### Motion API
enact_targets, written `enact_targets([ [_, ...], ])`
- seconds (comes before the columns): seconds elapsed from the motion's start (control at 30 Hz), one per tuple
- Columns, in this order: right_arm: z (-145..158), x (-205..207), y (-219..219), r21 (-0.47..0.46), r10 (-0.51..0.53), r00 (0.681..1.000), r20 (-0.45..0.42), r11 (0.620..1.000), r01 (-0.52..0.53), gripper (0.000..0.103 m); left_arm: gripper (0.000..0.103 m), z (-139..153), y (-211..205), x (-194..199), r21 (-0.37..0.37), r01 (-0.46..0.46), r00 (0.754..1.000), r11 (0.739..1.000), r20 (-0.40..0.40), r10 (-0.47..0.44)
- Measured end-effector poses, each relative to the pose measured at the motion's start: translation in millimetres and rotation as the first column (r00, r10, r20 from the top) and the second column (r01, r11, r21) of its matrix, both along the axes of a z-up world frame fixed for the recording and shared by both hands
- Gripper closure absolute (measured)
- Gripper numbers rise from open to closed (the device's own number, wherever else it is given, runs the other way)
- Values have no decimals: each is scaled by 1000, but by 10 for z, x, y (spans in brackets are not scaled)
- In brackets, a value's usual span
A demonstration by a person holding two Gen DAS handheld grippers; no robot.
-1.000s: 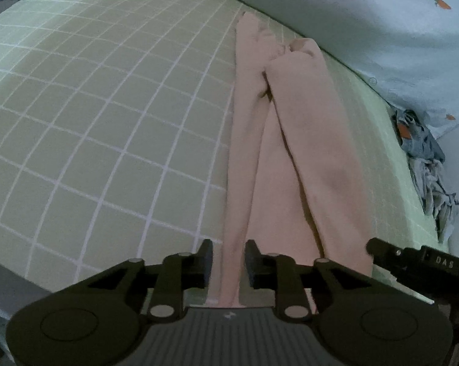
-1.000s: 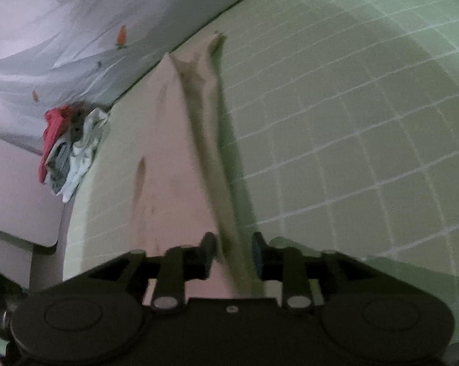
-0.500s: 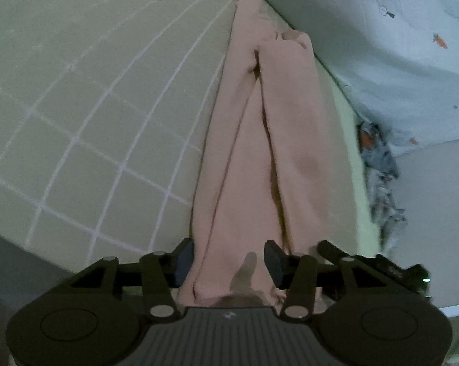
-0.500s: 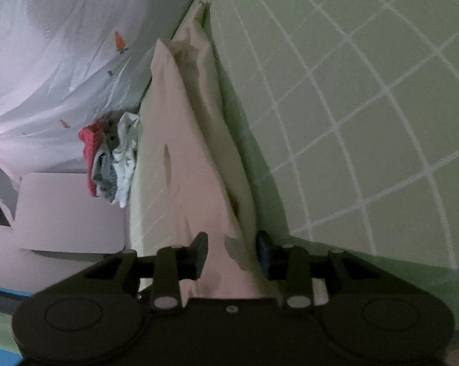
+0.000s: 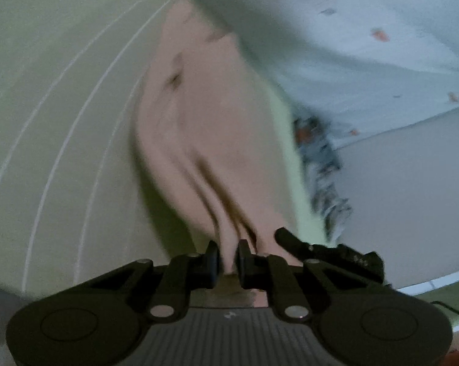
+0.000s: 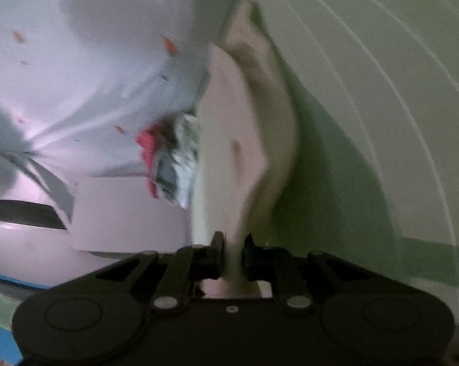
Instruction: Fold clothes
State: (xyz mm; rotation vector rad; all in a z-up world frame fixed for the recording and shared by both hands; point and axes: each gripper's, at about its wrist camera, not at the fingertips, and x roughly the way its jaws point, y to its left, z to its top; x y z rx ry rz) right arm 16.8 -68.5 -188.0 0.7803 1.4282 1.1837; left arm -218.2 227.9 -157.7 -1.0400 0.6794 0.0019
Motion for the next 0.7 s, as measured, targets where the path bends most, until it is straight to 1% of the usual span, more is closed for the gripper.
enact_targets([
  [0.07,157,88,11,54,-32,999,20,998,31,90,89,216,34,39,9,-22,997,1000,71,21],
  [0.13,289,188,17,124,-78,997,4,989,77,90,89,415,73,71,-5,-53,988,999,146,53],
  [0.2,415,305,-20,198,-119,992,-33,972,123,90,89,618,104,84,-18,-82,973,996,217,84],
  [0.23,493,351,-34,234,-136,990,-44,962,143,90,89,723,118,86,-23,-95,963,995,251,98],
  [0.3,682,421,-65,290,-152,988,-35,944,156,90,90,932,138,90,-31,-118,941,992,316,122],
  [0.4,1011,454,-113,354,-151,988,16,925,135,90,90,1221,91,81,-23,-121,911,992,394,120],
  [0.5,1269,422,-154,431,-151,988,29,894,124,90,90,1421,73,-47,-41,-107,875,993,470,113],
  [0.53,1304,405,-174,449,-157,987,22,884,131,90,90,1438,77,-93,-44,-106,870,993,479,114],
  [0.57,1297,391,-165,452,-160,987,15,882,136,90,89,1444,64,-92,-45,-110,871,993,478,118],
  [0.6,1261,379,-146,444,-160,987,13,885,138,90,89,1404,58,-80,-49,-119,878,992,462,128],
  [0.63,1183,376,-141,420,-163,987,7,896,145,90,89,1317,71,-53,-62,-132,891,989,430,146],
  [0.7,938,370,-116,338,-171,983,-59,924,181,90,89,1128,100,-21,-85,-165,918,983,352,185],
])
